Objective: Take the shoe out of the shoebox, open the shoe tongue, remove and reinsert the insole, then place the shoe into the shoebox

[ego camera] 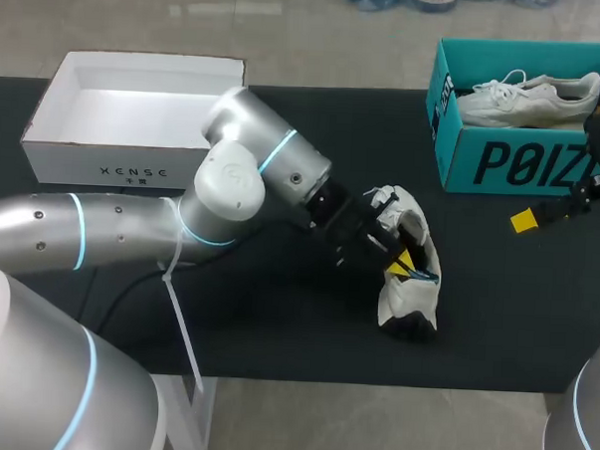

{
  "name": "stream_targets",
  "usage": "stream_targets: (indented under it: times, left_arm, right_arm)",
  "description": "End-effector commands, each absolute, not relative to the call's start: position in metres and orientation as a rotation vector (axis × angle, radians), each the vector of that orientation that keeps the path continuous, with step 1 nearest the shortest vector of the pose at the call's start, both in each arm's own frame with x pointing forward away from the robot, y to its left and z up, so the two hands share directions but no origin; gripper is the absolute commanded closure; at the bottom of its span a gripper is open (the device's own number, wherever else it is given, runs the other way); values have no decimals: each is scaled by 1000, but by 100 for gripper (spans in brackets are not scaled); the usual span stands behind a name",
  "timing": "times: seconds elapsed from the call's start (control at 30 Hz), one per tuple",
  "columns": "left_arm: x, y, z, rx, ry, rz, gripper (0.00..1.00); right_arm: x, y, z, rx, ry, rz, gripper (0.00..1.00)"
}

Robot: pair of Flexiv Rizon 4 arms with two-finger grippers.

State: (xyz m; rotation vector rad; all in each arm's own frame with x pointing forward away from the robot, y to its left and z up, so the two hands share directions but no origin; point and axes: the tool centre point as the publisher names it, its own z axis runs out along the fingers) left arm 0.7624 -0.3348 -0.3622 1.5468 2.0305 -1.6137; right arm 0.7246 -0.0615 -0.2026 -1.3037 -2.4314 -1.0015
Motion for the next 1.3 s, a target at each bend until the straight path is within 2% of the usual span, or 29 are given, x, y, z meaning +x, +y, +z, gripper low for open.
stream_targets:
  times: [0.03,0.37,0.7,0.73,0.77,0.93,1.13,1.17,1.2,1.3]
  left_arm:
    - [754,-316,-352,1540,2068,-1577,0]
    - [770,-269,-316,1511,2096,-1419,0]
    - [782,-283,-287,1729,2052,-1318,2]
    - [781,-285,-285,1787,2052,-1289,55]
    - [780,-287,-282,1868,2060,-1248,100]
    - [769,-293,-280,2097,2110,-1134,100]
    - [762,-291,-279,2055,2190,-1099,100]
    - [762,-288,-277,2039,2164,-1030,82]
    - [762,-288,-277,2039,2164,-1030,0]
    - [762,-288,-277,2039,2164,-1030,0]
  right_arm:
    - [723,-61,-203,-1308,-2433,-1001,0]
    - [723,-61,-203,-1308,-2433,-1001,0]
    - [723,-61,-203,-1308,-2433,-1001,0]
    - [723,-61,-203,-1308,-2433,-1001,0]
    - [723,-61,-203,-1308,-2433,-1001,0]
    - [723,-61,-203,-1308,-2433,-1001,0]
    - [723,-61,-203,-1308,-2433,-1001,0]
    - [723,-61,-203,-1308,-2433,-1001,0]
    - [723,-61,-203,-1308,-2433,-1001,0]
    - [723,-61,-203,-1308,-2433,-1001,0]
